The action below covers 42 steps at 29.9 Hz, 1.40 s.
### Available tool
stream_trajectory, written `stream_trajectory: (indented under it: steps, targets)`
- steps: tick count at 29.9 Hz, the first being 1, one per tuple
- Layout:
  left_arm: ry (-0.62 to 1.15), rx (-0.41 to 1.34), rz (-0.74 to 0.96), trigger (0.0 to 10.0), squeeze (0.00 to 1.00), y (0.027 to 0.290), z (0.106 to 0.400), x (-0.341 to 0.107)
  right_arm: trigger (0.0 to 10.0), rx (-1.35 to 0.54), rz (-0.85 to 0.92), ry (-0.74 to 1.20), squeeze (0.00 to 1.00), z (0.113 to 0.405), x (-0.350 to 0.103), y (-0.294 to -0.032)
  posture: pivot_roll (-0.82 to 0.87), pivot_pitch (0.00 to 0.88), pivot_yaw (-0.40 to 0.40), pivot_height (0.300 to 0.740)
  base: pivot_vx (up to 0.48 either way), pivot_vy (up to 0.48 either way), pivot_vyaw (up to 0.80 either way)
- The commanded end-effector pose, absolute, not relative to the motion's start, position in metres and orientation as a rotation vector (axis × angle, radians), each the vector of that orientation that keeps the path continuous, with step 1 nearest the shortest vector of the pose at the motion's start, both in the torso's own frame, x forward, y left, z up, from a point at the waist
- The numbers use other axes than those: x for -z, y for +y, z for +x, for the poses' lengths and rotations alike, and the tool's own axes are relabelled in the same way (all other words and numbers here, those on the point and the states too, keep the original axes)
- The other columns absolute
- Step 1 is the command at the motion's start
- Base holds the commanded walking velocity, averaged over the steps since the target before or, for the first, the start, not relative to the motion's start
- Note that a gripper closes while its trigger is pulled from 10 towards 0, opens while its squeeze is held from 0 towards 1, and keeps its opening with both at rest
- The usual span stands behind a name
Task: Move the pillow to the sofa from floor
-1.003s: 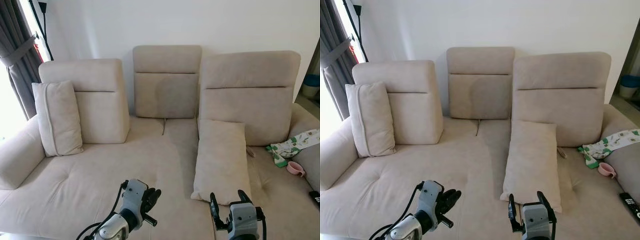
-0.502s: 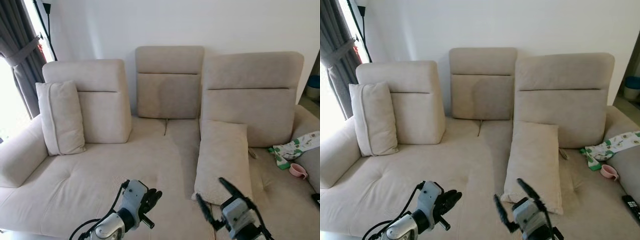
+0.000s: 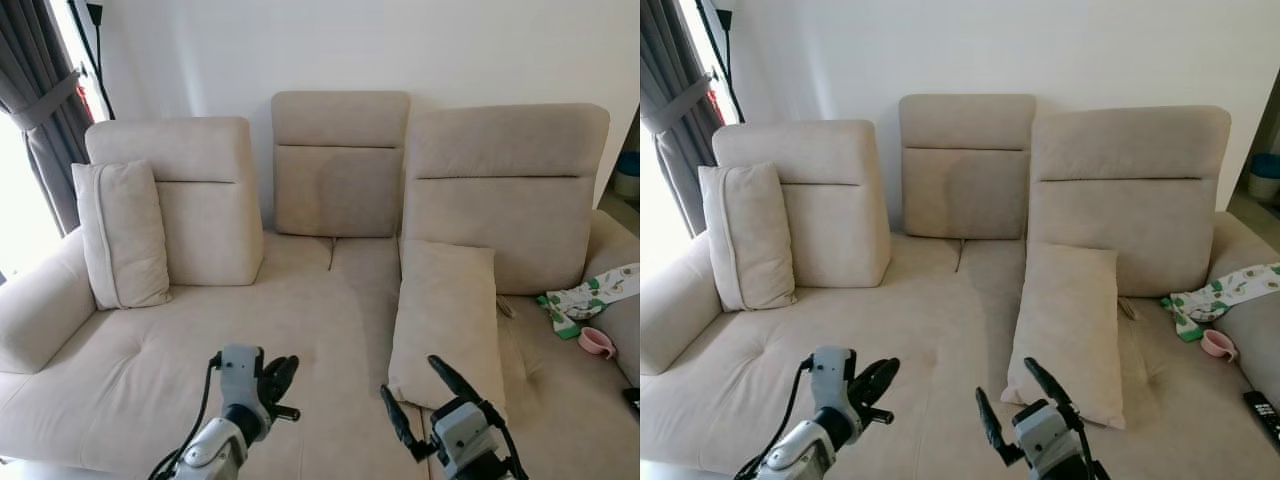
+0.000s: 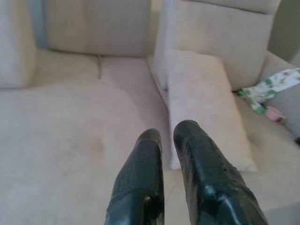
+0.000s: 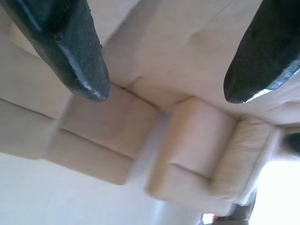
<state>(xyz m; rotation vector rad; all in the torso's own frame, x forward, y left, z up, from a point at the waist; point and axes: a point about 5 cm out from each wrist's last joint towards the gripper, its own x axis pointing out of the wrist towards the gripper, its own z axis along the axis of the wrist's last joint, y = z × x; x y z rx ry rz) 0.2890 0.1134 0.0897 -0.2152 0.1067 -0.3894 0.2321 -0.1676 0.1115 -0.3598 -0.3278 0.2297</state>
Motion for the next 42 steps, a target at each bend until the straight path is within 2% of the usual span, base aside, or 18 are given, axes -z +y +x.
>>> stream_trajectory:
  steps: [1,6,12,15,19,24,27,35,38,42]
  targets:
    - [0.071,0.363,-0.178,10.0,0.00,0.119,0.287,-0.092,10.0,-0.103,-0.335,-0.370,0.00,0.231,-0.122,-0.174,-0.06,0.000,0.091,0.740,0.000,0.000,0.00]
    - [0.057,0.358,-0.188,10.0,0.00,0.120,0.285,-0.099,10.0,-0.105,-0.319,-0.377,0.00,0.227,-0.123,-0.169,-0.06,0.000,0.095,0.740,0.000,0.000,0.00]
    - [0.040,0.272,-0.204,10.0,0.00,0.130,0.287,-0.108,10.0,-0.131,-0.308,-0.349,0.00,0.221,-0.118,-0.167,-0.05,0.000,0.097,0.740,0.000,0.000,0.00]
    - [0.028,0.344,-0.159,10.0,0.00,0.126,0.283,-0.111,10.0,-0.147,-0.297,-0.341,0.00,0.219,-0.118,-0.168,-0.05,0.000,0.097,0.740,0.000,0.000,0.00]
    - [-0.020,0.662,-0.003,10.0,0.00,0.113,0.263,-0.114,10.0,-0.266,-0.288,-0.312,0.00,0.215,-0.116,-0.166,-0.03,0.000,0.082,0.740,0.000,0.000,0.00]
    - [-0.038,0.703,0.043,10.0,0.00,0.113,0.264,-0.115,10.0,-0.306,-0.306,-0.310,0.00,0.216,-0.116,-0.165,-0.02,0.000,0.078,0.740,0.000,0.000,0.00]
    - [-0.074,0.780,0.118,10.0,0.00,0.108,0.266,-0.119,10.0,-0.393,-0.325,-0.310,0.00,0.220,-0.119,-0.162,-0.01,0.000,0.076,0.740,0.000,0.000,0.00]
    - [-0.037,0.828,0.128,10.0,0.00,0.103,0.265,-0.114,10.0,-0.480,-0.304,-0.261,0.00,0.214,-0.115,-0.159,-0.02,0.000,0.076,0.740,0.000,0.000,0.00]
    - [0.062,0.765,0.044,10.0,0.00,0.106,0.264,-0.101,10.0,-0.457,-0.293,-0.260,0.00,0.213,-0.114,-0.160,-0.03,0.000,0.077,0.740,0.000,0.000,0.00]
    - [0.094,0.694,-0.034,10.0,0.00,0.108,0.266,-0.097,10.0,-0.421,-0.280,-0.263,0.00,0.214,-0.114,-0.161,-0.03,0.000,0.077,0.740,0.000,0.000,0.00]
